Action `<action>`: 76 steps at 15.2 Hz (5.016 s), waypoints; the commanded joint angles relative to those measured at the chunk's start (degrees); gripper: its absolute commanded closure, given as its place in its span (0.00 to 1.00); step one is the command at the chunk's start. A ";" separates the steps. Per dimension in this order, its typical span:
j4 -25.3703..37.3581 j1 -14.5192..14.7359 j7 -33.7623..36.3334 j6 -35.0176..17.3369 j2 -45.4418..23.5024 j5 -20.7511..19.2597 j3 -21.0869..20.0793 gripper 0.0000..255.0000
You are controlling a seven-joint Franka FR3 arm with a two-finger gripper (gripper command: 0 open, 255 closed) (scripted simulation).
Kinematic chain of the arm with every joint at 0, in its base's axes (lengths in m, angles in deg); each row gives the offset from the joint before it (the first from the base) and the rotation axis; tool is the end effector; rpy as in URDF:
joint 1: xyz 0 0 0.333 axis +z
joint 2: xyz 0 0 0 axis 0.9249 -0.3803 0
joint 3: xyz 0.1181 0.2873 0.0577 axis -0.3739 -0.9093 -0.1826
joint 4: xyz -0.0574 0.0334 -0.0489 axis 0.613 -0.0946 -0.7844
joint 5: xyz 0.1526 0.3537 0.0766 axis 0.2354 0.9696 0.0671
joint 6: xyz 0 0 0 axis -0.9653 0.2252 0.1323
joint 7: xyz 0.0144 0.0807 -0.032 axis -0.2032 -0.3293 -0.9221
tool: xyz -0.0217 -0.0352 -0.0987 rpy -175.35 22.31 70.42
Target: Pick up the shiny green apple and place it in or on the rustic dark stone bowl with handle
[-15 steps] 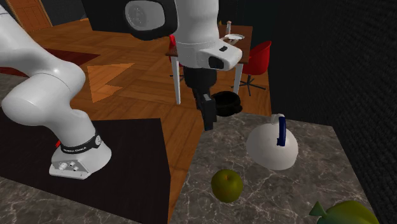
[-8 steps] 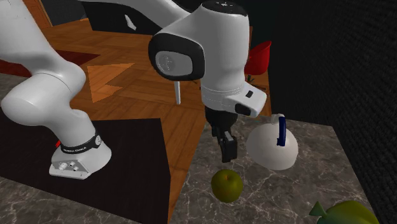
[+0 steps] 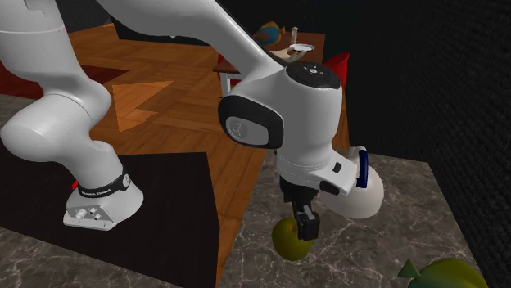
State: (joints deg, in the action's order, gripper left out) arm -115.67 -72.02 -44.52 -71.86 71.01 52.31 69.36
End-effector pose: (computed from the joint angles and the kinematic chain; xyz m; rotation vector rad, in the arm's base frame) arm 0.5137 -0.1926 0.3183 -3.0949 -0.2522 -0.0866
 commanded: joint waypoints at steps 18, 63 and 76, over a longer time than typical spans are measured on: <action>-0.63 -0.21 -1.09 -3.06 -2.59 1.49 -0.41 1.00; 10.40 6.35 17.34 21.83 12.76 -6.00 -6.23 1.00; 19.21 14.50 34.72 25.68 8.40 -6.22 -15.26 1.00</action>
State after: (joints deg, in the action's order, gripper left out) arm -97.07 -58.16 -11.23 -46.28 79.85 46.15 54.77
